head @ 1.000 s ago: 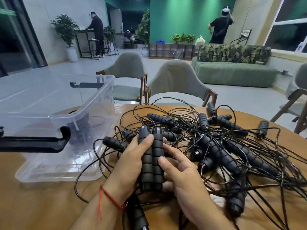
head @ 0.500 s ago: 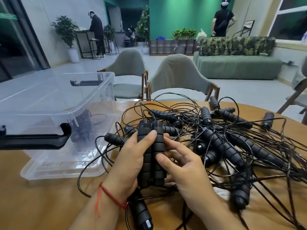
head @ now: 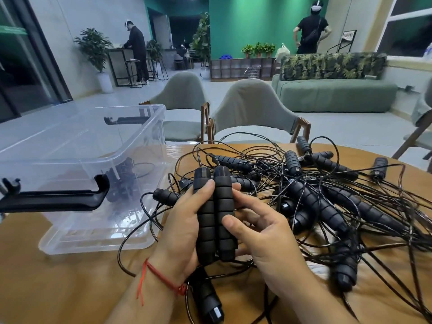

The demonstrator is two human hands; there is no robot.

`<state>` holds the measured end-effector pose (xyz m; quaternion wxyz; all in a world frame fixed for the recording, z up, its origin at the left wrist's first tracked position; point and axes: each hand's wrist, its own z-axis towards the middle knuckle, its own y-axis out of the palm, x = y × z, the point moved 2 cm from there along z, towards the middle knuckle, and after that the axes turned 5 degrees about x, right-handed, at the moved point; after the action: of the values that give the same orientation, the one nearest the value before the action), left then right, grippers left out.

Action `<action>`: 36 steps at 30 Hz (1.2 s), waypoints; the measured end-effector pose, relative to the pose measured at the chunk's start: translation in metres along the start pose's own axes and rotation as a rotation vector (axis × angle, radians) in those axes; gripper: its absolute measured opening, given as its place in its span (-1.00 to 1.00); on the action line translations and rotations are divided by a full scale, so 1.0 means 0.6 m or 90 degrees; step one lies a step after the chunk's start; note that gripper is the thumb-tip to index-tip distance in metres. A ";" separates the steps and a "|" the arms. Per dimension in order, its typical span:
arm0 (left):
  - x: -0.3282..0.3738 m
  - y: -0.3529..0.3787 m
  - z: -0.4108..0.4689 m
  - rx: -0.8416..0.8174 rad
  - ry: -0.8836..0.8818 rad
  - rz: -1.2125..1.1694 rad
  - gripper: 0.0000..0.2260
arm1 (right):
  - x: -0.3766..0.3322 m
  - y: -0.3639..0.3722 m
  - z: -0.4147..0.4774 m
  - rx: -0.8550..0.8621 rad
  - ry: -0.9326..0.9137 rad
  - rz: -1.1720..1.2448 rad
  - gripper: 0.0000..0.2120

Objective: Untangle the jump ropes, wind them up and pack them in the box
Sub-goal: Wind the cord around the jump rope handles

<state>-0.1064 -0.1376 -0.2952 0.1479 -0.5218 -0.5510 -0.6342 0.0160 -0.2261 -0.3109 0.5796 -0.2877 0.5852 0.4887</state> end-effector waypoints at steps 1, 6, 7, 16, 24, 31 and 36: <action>-0.001 -0.001 0.000 -0.006 -0.001 -0.005 -0.45 | 0.000 0.000 0.000 -0.002 0.001 -0.001 -0.48; -0.003 -0.002 -0.001 -0.026 -0.010 -0.010 -0.39 | -0.002 -0.003 -0.002 -0.012 0.007 -0.009 -0.49; -0.004 -0.002 -0.002 -0.027 -0.010 -0.009 -0.39 | -0.002 -0.005 -0.003 -0.015 0.008 -0.008 -0.51; -0.010 0.004 -0.011 0.123 0.248 0.178 -0.72 | -0.001 -0.005 -0.001 -0.006 0.034 0.013 -0.46; 0.015 0.027 -0.021 0.062 0.267 0.440 -0.77 | -0.006 -0.002 -0.004 0.080 -0.074 -0.074 -0.53; 0.014 0.031 -0.036 0.091 0.268 0.526 -0.64 | -0.024 0.008 -0.017 0.027 -0.147 -0.232 -0.51; 0.035 0.021 -0.041 0.094 0.282 0.615 -0.60 | -0.047 -0.021 -0.009 -0.070 -0.154 -0.310 -0.56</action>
<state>-0.1178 -0.1550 -0.2674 0.5721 -0.5575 -0.2471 -0.5485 0.0297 -0.2417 -0.2875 0.7290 -0.3907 0.3981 0.3968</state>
